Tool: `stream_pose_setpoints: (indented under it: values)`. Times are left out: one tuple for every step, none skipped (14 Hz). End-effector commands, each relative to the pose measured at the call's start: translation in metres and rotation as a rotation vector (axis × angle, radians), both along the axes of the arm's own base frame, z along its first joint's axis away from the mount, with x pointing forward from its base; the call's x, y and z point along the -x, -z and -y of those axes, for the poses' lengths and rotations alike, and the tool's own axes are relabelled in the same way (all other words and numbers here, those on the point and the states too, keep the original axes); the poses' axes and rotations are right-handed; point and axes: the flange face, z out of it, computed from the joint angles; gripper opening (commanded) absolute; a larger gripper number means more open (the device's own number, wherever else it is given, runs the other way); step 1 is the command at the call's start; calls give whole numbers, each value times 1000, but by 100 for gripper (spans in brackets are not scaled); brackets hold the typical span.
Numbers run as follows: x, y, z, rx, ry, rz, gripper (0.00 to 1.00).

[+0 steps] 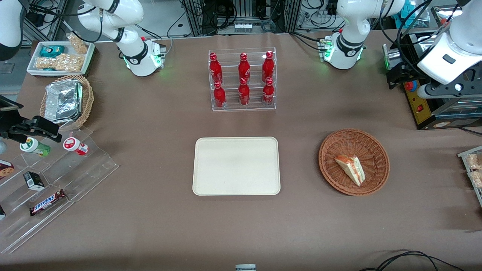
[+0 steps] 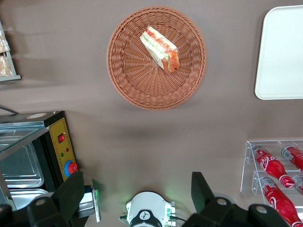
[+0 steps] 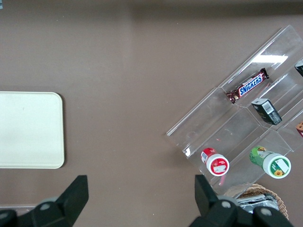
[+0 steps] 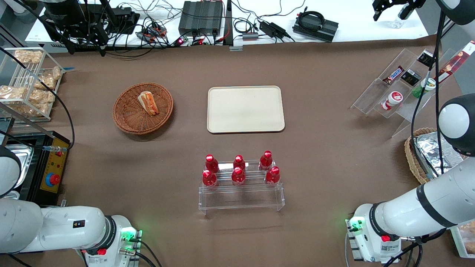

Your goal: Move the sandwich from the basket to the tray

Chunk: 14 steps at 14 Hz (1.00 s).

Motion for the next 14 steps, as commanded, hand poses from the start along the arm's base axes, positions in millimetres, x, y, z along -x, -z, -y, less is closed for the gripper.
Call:
stream_pose_setpoints:
  values:
    - [1, -2, -6, 5, -14, -7, 100]
    - [1, -3, -5, 6, -11, -4, 100]
    - [0, -3, -6, 8, -11, -4, 100]
    - [-1, -2, -6, 8, -13, -7, 100]
    - [-3, 3, -8, 5, -15, -17, 100]
    - [-9, 14, -10, -2, -18, -37, 100]
    - [-16, 25, -16, 0, -30, -59, 100]
    - [-22, 34, -33, 5, -61, -78, 100]
    - [-34, 59, -41, 21, -68, -128, 100]
    - [-39, 71, -45, 15, -97, -153, 100]
    - [-41, 80, -48, 10, -128, -166, 100]
    - [-46, 94, -57, 11, -177, -185, 100]
    - [-53, 105, -63, 25, -205, -183, 100]
    - [-57, 115, -64, 40, -226, -174, 100]
